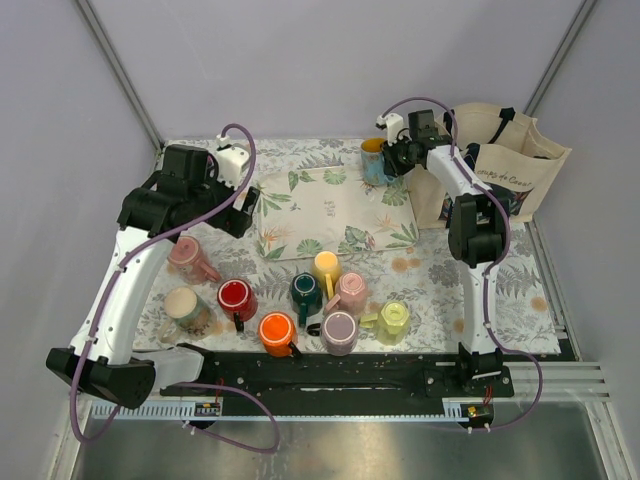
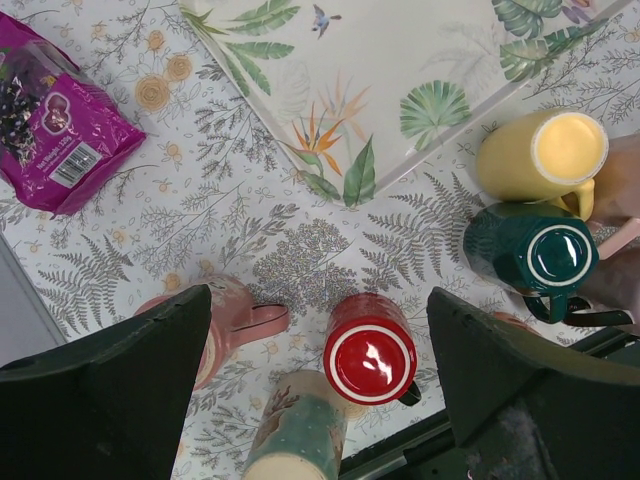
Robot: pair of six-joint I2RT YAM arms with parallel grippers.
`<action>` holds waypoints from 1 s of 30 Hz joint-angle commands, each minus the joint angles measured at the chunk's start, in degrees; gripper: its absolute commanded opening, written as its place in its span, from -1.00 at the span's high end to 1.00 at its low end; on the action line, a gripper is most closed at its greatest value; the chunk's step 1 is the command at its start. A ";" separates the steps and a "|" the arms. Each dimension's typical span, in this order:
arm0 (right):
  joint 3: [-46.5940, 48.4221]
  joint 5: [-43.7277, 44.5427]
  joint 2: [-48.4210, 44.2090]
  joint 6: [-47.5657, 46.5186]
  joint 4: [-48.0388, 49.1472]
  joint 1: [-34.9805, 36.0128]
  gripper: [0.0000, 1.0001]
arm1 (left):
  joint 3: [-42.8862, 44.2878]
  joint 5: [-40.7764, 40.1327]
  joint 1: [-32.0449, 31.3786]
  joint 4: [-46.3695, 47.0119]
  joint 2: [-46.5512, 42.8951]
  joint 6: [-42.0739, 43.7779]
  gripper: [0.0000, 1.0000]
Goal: Turn the mug right side up
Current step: Place the cup on the tray.
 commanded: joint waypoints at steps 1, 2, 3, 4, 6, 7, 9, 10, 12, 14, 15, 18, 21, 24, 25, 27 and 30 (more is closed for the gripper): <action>3.83 0.03 0.08 -2.66 1.84 0.37 0.75 | 2.10 0.95 0.43 1.23 0.14 0.28 -0.84; 4.00 0.30 0.17 -3.11 1.23 0.37 0.66 | 1.92 1.12 0.52 1.23 -0.03 0.28 -0.84; 4.00 0.65 0.08 -3.72 0.70 0.37 0.56 | 1.83 1.21 0.52 1.14 0.14 0.28 -0.84; 3.91 1.09 -0.09 -4.16 0.26 0.37 0.44 | 1.66 1.47 0.43 1.31 -0.03 0.19 -0.84; 3.13 2.14 -0.62 -4.86 -0.35 0.37 0.32 | 1.39 1.74 0.43 1.40 -0.21 0.11 -0.84; 2.51 2.41 -0.97 -5.48 -0.70 0.37 0.27 | 1.31 1.91 0.43 1.40 -0.30 0.10 -0.83; 0.93 2.85 -2.11 -6.44 -0.88 0.37 0.14 | 0.95 2.53 0.52 1.58 -0.39 -0.07 -0.84; -0.21 3.20 -2.72 -6.80 -0.97 0.37 0.10 | 0.87 2.79 0.52 1.67 -0.47 -0.16 -0.84; -1.53 3.55 -3.87 -7.68 -0.88 0.37 0.04 | 0.52 3.32 0.60 1.93 -0.47 -0.16 -0.84; -2.50 3.99 -4.66 -8.38 -1.06 0.37 0.03 | 0.25 3.50 0.78 2.11 -0.65 -0.25 -0.84; -2.59 4.25 -4.84 -8.73 -1.15 0.29 0.02 | -0.01 3.59 0.95 2.28 -0.74 -0.25 -0.84; -1.02 4.34 -4.93 -10.40 -3.94 0.37 -0.06 | -0.28 3.76 0.87 2.19 -1.35 -0.25 -0.84; 2.41 4.52 -4.49 -11.37 -9.39 0.37 -0.16 | -0.54 3.85 0.87 2.19 -2.05 -0.16 -0.84; 4.44 5.39 -4.40 -13.65 -13.79 0.37 -0.27 | -0.98 3.94 0.96 2.28 -2.67 0.02 -0.85; 4.70 6.44 -4.23 -14.27 -14.76 0.37 -0.28 | -1.15 3.94 0.96 2.19 -2.85 0.02 -0.84; 4.97 9.07 -3.87 -15.15 -15.21 0.46 -0.29 | -1.59 4.20 0.96 2.28 -3.02 0.02 -0.84; 6.81 12.16 -2.73 -15.59 -15.30 0.37 -0.27 | -1.86 4.82 0.96 2.19 -3.11 -0.07 -0.84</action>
